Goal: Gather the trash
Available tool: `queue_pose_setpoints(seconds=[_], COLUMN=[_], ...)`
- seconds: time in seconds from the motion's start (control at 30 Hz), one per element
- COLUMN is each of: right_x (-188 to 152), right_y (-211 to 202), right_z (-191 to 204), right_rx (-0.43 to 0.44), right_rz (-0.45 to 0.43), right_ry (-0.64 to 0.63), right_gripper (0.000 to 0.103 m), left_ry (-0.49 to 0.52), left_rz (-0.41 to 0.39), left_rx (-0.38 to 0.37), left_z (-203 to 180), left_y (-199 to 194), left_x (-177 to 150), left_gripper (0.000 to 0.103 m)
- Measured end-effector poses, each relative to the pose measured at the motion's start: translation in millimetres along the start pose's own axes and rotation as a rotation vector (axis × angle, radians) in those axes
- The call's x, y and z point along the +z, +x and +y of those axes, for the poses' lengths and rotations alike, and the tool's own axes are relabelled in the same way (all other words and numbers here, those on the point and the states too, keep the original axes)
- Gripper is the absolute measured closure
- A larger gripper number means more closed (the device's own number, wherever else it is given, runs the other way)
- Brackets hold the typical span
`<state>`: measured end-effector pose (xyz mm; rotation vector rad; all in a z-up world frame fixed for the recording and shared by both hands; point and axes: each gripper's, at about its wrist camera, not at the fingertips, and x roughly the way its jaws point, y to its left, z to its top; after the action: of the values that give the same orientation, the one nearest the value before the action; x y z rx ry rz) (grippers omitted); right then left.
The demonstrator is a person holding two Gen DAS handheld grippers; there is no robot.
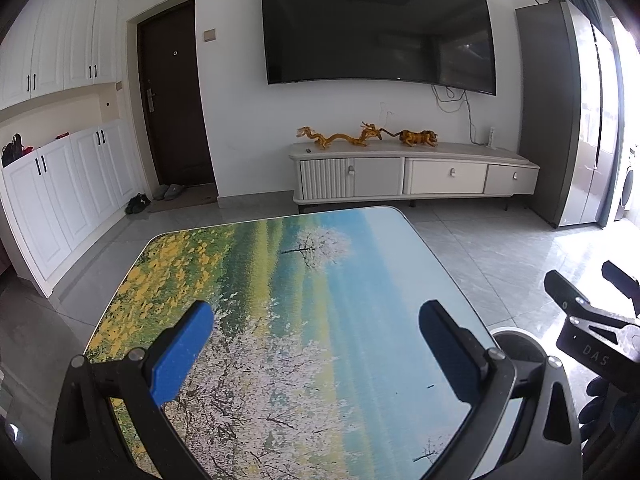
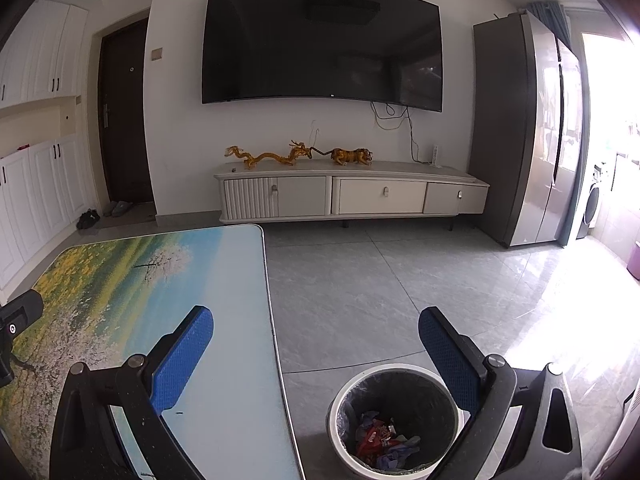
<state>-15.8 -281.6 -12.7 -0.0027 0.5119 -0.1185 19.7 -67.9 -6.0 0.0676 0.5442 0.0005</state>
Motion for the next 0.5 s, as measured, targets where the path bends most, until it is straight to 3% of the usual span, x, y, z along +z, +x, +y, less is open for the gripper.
queue_pose_setpoints(seconds=[0.5], right_x=[-1.2], right_y=[3.5], right_z=[3.3], right_rx=[-0.025], right_rz=[0.012], right_ry=[-0.017], right_gripper=[0.000], left_ry=[-0.004], left_rz=[0.017], left_rx=[-0.003], left_z=[4.3], left_y=[6.5], left_x=[0.5], left_gripper=[0.000])
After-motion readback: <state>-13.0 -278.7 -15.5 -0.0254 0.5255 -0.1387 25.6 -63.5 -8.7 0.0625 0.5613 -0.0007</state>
